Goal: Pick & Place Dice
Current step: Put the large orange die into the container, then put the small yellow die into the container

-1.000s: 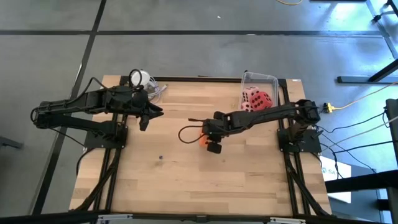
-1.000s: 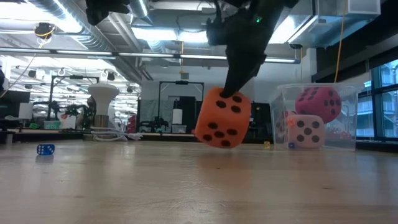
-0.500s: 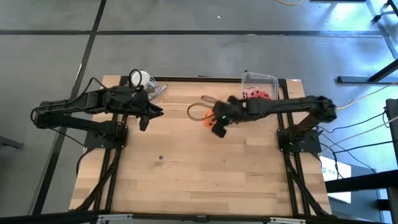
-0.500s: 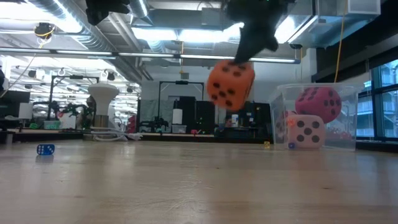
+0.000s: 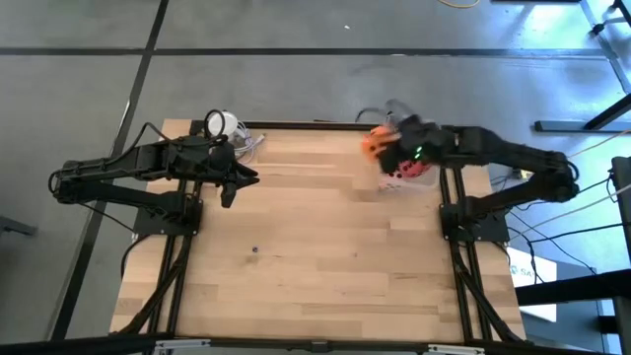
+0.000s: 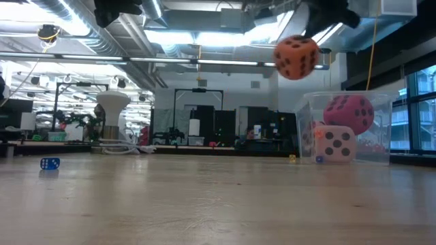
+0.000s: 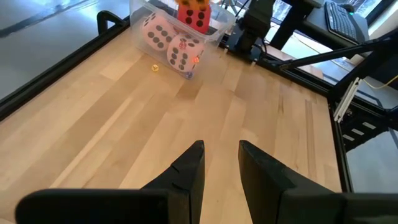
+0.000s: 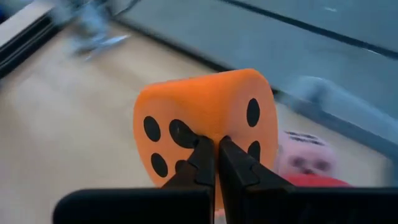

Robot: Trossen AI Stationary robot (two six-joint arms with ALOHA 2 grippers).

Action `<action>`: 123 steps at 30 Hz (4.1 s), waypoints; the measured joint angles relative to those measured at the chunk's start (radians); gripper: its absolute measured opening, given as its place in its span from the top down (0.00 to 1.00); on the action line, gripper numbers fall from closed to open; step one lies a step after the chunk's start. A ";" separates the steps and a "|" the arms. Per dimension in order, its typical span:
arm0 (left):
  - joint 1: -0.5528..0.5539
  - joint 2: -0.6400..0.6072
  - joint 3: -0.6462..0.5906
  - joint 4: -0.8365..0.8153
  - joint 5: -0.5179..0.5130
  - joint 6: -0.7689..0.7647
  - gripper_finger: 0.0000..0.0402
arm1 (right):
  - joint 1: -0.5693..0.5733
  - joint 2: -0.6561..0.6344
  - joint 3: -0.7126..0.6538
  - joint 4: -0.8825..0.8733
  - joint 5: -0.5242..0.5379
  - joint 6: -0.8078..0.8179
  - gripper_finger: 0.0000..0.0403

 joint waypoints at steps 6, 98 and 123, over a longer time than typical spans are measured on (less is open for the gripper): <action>0.000 0.000 0.000 0.009 0.000 0.002 0.77 | -0.155 -0.056 0.000 -0.075 0.023 0.097 1.00; 0.000 0.001 0.000 0.053 0.000 -0.172 0.77 | -0.470 0.310 0.159 -0.304 -0.119 -0.488 0.79; 0.000 0.001 0.000 0.053 0.002 -0.156 0.77 | -0.346 0.310 0.184 -0.249 -0.211 -0.408 0.75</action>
